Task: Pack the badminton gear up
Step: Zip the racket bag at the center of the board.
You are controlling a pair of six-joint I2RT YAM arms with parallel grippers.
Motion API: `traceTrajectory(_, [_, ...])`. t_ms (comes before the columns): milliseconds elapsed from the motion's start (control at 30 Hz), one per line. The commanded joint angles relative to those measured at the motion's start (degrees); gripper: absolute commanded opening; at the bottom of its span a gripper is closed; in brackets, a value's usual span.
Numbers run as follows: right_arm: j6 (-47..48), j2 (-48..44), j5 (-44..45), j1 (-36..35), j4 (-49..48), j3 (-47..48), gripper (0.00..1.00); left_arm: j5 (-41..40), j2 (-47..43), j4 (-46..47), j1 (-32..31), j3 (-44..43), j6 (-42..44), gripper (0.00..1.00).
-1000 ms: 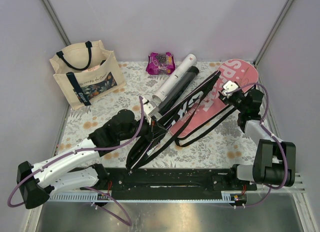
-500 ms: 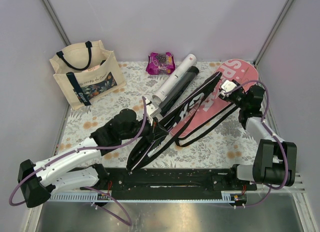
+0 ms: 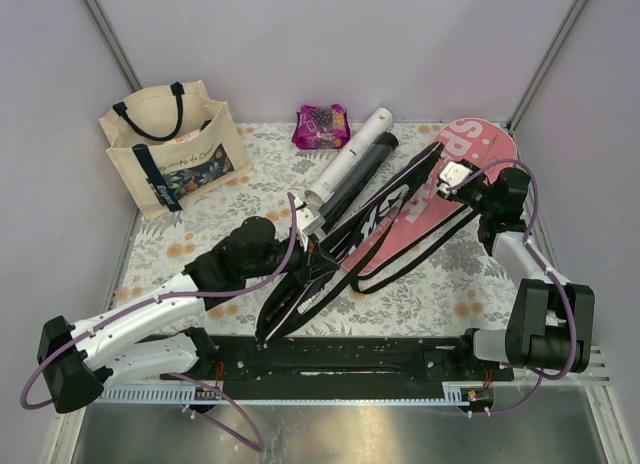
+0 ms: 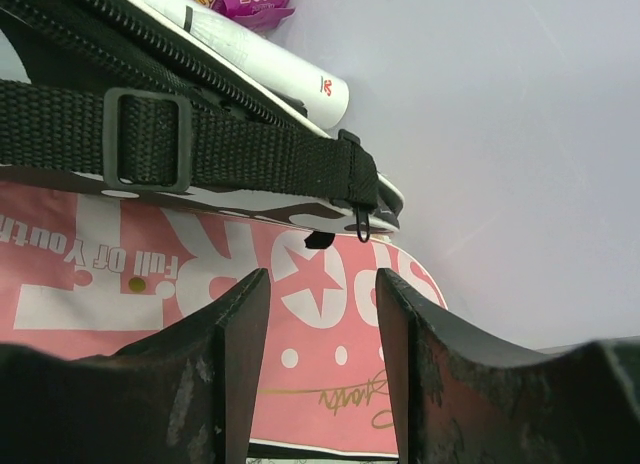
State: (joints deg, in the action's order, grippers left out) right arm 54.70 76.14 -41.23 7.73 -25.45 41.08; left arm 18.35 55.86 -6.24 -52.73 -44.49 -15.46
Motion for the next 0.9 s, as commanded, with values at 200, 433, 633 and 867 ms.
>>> traceTrajectory(200, [3.7,-0.4,-0.6,-0.8,0.4,3.2,0.54,3.2,0.0,7.7,0.3,-1.2,0.3,0.00])
traceTrajectory(433, [4.1,-0.7,-2.0,-1.0,1.0,4.4,0.54,3.9,0.7,7.6,0.3,-1.3,0.9,0.00])
traceTrajectory(633, [6.3,-0.2,-2.2,-1.6,4.4,6.1,0.54,4.4,0.9,7.0,0.3,-1.7,1.5,0.00])
traceTrajectory(867, [8.2,0.7,-2.1,-2.1,7.8,7.5,0.51,4.5,0.8,6.9,0.3,-2.0,1.8,0.00])
